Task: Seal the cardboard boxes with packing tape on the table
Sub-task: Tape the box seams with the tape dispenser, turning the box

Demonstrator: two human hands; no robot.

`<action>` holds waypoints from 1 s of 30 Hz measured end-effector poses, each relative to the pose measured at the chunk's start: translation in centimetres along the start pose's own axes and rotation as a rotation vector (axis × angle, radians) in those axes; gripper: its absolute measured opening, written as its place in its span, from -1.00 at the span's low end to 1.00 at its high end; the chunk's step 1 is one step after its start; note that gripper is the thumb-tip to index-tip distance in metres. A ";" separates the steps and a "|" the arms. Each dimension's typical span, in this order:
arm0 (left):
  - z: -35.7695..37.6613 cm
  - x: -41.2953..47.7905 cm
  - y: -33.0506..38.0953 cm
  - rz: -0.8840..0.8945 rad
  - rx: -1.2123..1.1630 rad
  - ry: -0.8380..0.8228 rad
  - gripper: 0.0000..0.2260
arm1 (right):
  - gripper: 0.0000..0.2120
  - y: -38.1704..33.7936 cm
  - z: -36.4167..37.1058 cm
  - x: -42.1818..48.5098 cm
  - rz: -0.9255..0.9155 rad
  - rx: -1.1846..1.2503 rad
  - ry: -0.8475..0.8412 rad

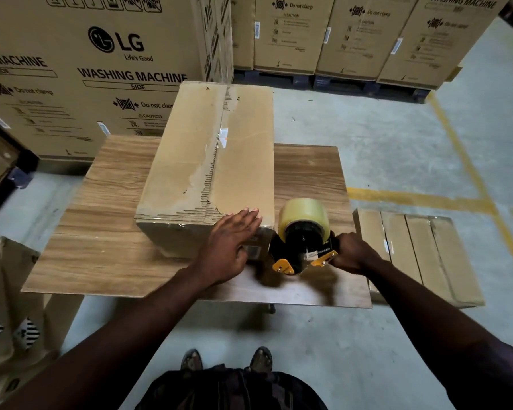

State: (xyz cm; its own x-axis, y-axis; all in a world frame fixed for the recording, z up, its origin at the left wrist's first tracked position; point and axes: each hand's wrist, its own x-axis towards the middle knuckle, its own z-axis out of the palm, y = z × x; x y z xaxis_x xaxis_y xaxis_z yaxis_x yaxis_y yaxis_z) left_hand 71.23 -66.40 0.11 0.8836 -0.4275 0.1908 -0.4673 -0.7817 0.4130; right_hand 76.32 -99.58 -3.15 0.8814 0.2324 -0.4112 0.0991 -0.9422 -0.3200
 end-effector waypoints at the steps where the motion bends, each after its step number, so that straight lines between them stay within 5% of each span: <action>1: 0.0 0.0 0.0 0.002 0.003 -0.006 -0.28 | -0.72 0.2 0.7 -0.2 0.040 -0.031 -0.019; 5: 0.0 0.2 -0.1 -0.011 -0.009 -0.024 -0.28 | -0.70 1.5 4.2 -1.1 0.280 0.207 -0.058; 10: 0.0 0.2 -0.1 -0.013 -0.023 -0.009 -0.31 | -0.74 0.7 8.6 -0.8 0.640 1.252 -0.053; 13: 0.1 0.2 -0.2 -0.015 -0.030 -0.020 -0.33 | -0.70 0.2 9.5 1.0 0.698 1.598 -0.190; 16: 0.0 0.2 -0.3 -0.022 -0.038 -0.026 -0.35 | -0.75 -0.6 9.6 2.6 0.703 1.530 -0.097; 20: 0.1 0.2 -0.5 -0.024 -0.053 -0.024 -0.36 | -0.54 -2.0 8.3 2.1 0.476 0.698 -0.132; 22: 0.3 0.2 -0.4 -0.032 -0.062 -0.008 -0.36 | -0.51 -3.3 7.0 1.6 0.362 0.400 0.082; 23: 0.3 0.2 -0.4 -0.037 -0.072 0.000 -0.37 | -0.52 -4.8 6.1 1.2 0.295 0.415 0.219; 26: 0.4 0.1 -0.2 -0.054 -0.098 0.014 -0.40 | -0.67 -10.2 5.3 0.9 0.088 1.084 0.399; 30: 0.2 0.0 -0.2 -0.056 -0.114 0.002 -0.41 | -0.13 -15.6 9.4 2.4 0.069 1.389 0.282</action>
State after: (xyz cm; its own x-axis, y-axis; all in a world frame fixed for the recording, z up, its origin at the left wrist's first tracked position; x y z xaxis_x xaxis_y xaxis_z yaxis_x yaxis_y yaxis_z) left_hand 71.37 -66.33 -0.16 0.9084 -0.3834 0.1666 -0.4112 -0.7478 0.5213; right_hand 72.50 -82.02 -7.14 0.9434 -0.0143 -0.3314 -0.3290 0.0885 -0.9402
